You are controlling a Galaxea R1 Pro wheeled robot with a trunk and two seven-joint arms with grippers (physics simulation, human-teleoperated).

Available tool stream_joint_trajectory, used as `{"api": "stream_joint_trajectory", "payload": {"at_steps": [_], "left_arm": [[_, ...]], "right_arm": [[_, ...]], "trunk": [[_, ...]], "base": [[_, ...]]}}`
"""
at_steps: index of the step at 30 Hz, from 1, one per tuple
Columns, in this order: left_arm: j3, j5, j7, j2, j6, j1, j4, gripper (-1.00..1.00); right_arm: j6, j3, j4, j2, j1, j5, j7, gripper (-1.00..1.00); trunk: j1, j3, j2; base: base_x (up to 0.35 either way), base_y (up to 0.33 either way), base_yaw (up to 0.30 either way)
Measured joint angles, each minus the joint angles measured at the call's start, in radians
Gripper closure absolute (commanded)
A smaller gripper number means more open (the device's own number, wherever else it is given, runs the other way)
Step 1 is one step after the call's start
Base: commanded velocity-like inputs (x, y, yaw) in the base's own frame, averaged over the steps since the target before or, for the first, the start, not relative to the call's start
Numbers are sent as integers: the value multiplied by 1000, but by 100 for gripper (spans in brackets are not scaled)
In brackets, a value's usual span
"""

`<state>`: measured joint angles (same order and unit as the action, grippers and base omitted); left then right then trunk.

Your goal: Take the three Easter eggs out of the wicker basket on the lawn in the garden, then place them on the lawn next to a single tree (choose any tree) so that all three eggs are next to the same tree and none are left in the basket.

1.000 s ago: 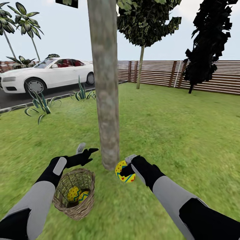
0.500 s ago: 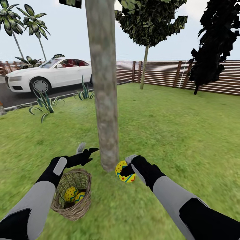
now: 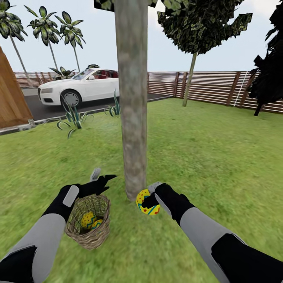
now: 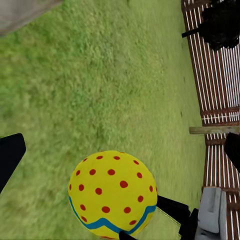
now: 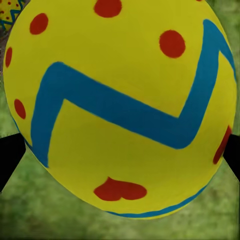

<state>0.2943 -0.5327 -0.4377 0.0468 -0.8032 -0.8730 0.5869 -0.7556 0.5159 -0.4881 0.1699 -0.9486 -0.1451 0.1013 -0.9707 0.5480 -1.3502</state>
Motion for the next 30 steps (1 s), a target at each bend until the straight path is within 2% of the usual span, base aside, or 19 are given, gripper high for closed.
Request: {"api": "stream_joint_trajectory", "payload": {"at_steps": [4, 8, 13, 18, 19, 22, 27, 28, 30], "left_arm": [[0, 0, -1, 0, 0, 0, -1, -100], [0, 0, -1, -1, 1, 0, -1, -100], [0, 1, -3, -23, 18, 0, 3, -100], [-1, 0, -4, -23, 32, 0, 4, -100], [0, 0, -5, -23, 31, 0, 3, -100], [-2, 0, -3, -31, 32, 1, 1, -100], [-3, 0, -3, -42, 32, 0, 3, -100], [-3, 0, -3, -42, 32, 0, 3, -100], [-2, 0, -4, -41, 31, 0, 16, -100]], "right_arm": [[0, -1, 0, 0, 0, 0, 0, 100], [1, 0, 0, -2, 0, 0, 0, 100], [7, 0, 1, -2, 0, -2, 2, 100], [15, 1, 1, 1, 0, -1, 3, 100], [56, 5, 2, 5, 2, -4, 1, 100], [85, 5, 2, 5, 5, -3, -1, 100], [249, 6, 17, 5, 11, -5, -11, 100], [260, 6, 19, 5, 11, -6, -24, 100], [275, 6, 54, 5, 11, -6, -103, 100]], "trunk": [[0, 0, 0], [0, 0, 0], [0, 0, 0], [-19, 16, -35], [-23, 19, -42], [-34, 28, -63], [-54, 44, -98], [-57, 47, -105], [-65, 53, -119]], "base": [[0, -295, 293], [0, -49, 130], [0, -2, 7], [0, 0, 0], [0, 0, 0], [0, 0, 0], [0, 0, 0], [0, 0, 0], [0, 0, 0]]}}
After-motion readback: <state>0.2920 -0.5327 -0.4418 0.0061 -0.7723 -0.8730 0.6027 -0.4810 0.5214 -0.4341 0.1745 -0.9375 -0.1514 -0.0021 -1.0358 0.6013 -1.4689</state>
